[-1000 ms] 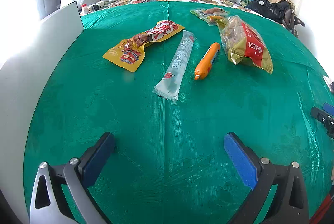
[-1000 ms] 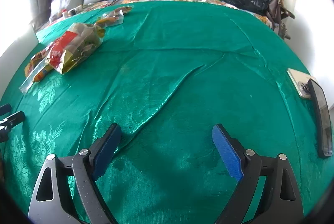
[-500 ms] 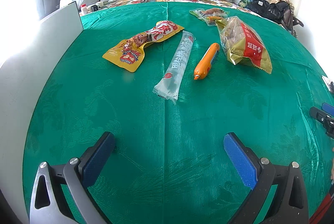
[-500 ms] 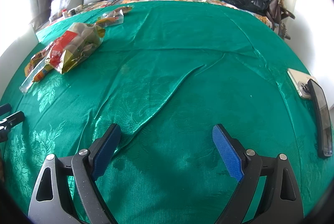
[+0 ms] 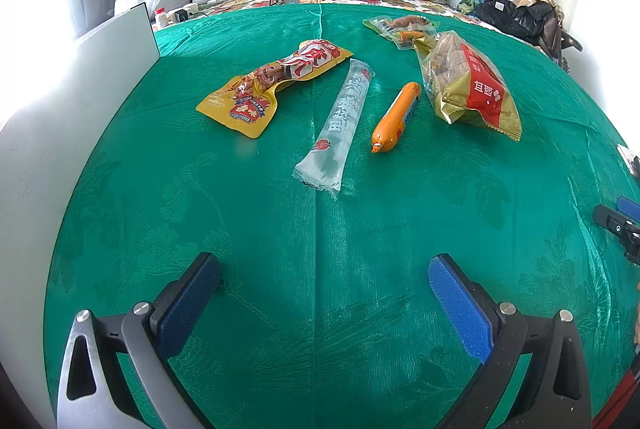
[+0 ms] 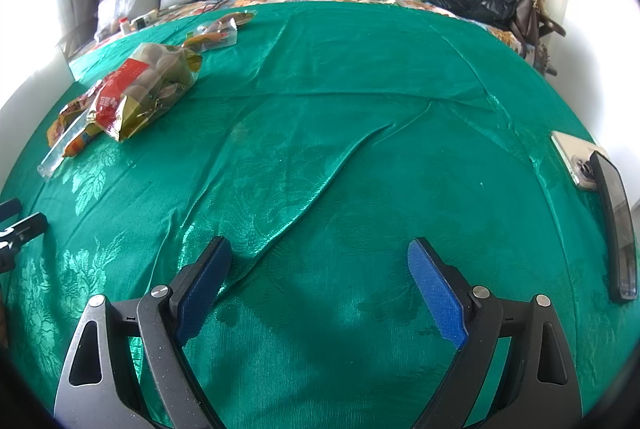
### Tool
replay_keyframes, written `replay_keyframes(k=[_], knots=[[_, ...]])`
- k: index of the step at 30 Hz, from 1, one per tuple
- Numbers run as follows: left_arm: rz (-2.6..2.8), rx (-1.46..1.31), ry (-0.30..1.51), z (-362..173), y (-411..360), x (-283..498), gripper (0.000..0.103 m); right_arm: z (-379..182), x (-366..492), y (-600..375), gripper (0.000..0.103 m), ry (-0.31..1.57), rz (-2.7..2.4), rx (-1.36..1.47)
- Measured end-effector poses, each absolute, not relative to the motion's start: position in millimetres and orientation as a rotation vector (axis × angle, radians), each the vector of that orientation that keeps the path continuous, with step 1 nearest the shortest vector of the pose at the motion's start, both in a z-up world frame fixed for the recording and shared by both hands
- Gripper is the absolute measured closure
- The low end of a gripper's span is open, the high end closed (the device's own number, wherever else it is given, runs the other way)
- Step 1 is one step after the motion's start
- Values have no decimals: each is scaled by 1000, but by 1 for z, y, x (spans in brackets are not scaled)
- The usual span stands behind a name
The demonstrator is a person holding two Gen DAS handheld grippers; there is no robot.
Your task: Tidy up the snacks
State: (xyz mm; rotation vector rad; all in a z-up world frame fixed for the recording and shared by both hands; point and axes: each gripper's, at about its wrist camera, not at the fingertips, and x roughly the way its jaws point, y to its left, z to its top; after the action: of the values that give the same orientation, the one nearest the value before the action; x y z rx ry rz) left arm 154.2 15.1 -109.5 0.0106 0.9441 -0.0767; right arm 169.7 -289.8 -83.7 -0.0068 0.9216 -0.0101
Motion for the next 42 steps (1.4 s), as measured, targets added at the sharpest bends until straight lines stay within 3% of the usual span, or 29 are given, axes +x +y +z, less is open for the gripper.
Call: replay_keyframes(k=[28, 33, 42], knots=[[-75, 12, 947, -110, 16, 154, 0, -84, 170, -289, 11, 921, -12, -7], [-134, 5, 1016, -94, 29, 160, 1, -84, 170, -289, 11, 921, -12, -8], [-139, 87, 977, -40, 68, 257, 1, -85, 171, -287, 9, 924, -8, -8]])
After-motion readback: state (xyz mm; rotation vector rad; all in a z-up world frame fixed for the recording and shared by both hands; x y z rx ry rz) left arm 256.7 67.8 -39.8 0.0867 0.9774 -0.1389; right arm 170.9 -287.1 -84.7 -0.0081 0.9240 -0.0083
